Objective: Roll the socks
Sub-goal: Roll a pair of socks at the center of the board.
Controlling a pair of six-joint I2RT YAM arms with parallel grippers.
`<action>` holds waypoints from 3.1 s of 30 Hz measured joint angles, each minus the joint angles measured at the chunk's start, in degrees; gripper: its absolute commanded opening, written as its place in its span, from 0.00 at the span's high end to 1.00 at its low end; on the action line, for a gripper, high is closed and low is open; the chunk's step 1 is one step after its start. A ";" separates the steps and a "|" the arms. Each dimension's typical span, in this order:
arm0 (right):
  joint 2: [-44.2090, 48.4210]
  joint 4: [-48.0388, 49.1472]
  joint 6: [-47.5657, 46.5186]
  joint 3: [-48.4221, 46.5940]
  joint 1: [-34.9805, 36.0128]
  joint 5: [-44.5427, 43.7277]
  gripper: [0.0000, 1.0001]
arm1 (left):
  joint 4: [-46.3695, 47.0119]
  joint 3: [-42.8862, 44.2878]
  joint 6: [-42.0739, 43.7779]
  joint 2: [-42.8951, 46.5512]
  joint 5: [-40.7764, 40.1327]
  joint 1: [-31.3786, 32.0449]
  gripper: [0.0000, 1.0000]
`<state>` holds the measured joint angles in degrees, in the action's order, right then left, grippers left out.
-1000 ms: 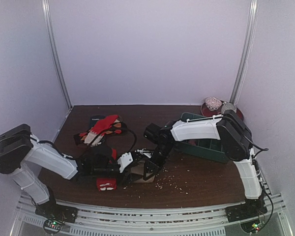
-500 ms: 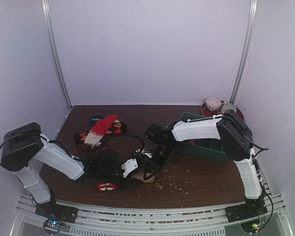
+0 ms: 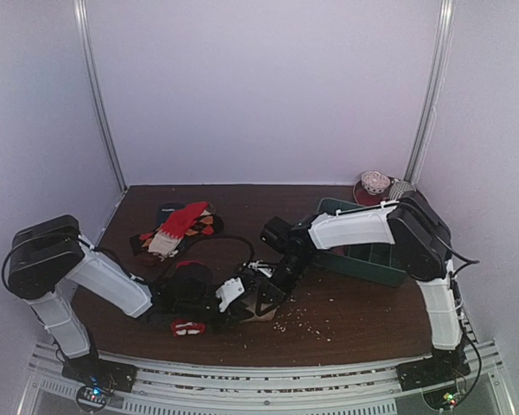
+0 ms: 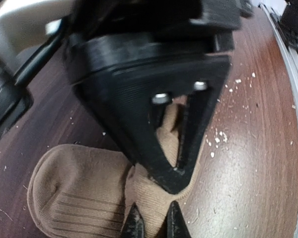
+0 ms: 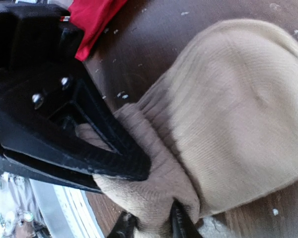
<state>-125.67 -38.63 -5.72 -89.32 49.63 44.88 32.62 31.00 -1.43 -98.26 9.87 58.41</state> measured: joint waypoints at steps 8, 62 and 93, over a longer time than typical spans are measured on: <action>20.87 33.07 2.62 31.34 -0.33 -9.46 0.58 | 11.74 -4.17 -12.52 -2.58 2.84 -1.73 1.00; 7.82 34.91 -10.25 19.37 4.00 -6.12 0.98 | -3.48 -4.87 -20.35 7.80 1.44 -6.08 0.43; 2.08 17.88 3.28 12.79 1.14 9.20 0.98 | 11.96 -11.61 -4.07 5.86 -2.62 4.44 0.76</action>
<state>-123.59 -20.75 -2.44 -76.53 50.76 54.08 44.58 19.40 -5.50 -92.40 7.25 62.85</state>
